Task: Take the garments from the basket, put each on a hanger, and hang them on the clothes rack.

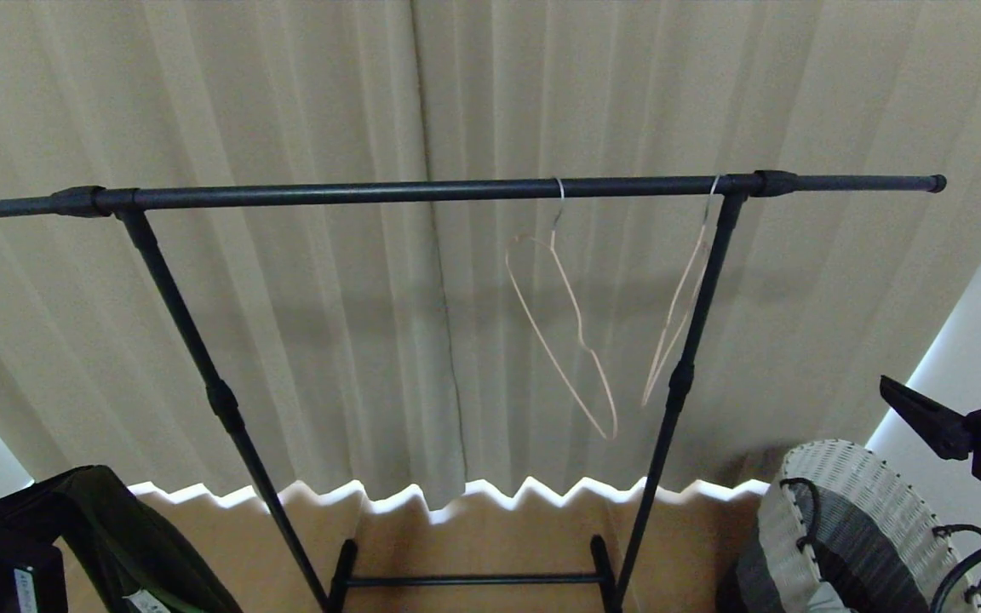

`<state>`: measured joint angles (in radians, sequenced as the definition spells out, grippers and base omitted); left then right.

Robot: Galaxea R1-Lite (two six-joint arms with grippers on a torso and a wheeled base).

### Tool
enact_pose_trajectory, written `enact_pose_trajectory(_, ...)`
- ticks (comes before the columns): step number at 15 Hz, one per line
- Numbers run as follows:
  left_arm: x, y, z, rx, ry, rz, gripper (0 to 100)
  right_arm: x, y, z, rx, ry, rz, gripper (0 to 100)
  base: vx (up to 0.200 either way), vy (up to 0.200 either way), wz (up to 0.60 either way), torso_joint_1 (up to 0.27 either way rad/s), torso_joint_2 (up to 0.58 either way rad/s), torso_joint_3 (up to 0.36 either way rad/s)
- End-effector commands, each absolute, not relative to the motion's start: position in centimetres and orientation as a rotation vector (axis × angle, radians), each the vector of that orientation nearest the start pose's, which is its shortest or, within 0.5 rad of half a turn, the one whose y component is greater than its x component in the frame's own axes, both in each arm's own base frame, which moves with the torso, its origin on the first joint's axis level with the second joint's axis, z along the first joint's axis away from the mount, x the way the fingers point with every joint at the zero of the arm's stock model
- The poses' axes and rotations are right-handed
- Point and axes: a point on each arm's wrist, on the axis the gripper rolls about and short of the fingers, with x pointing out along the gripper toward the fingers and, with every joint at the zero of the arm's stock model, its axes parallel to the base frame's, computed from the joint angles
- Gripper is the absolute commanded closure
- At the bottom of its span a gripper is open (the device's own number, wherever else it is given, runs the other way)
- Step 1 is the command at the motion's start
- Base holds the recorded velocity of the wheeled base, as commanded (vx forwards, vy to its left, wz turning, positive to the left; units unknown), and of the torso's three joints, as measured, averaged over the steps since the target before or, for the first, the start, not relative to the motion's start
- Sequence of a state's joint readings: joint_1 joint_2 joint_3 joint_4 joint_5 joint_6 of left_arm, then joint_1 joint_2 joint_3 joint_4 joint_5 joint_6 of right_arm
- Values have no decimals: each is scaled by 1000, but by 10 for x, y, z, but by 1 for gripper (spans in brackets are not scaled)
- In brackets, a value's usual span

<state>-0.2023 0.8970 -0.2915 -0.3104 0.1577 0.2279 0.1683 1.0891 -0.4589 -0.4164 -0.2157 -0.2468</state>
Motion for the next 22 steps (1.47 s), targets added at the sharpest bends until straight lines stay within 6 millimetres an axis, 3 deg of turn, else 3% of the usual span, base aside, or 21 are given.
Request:
enact_pose_trajectory(1,96,-16,167,280,287,-78,100,146,20,202,-286,215,-10,0,200,0,0,17,2,-2)
enact_pose_trajectory(9,97,-16,166,283,293,-78,100,151,21,198,-291,240,-7,0,200,0,0,1,3,2)
enact_pose_trajectory(13,96,-16,158,282,325,-79,100,169,24,195,-268,282,-9,0,200,0,0,2,2,2)
enact_pose_trajectory(16,92,-15,149,280,351,-81,100,180,26,199,-234,285,-13,0,0,0,0,0,0,0)
enact_pose_trajectory(19,85,-14,128,286,424,-95,100,186,36,213,-234,241,27,0,0,0,0,0,0,0)
enact_pose_trajectory(22,84,-14,129,276,391,-91,100,189,54,216,-245,232,112,0,0,0,0,0,0,0)
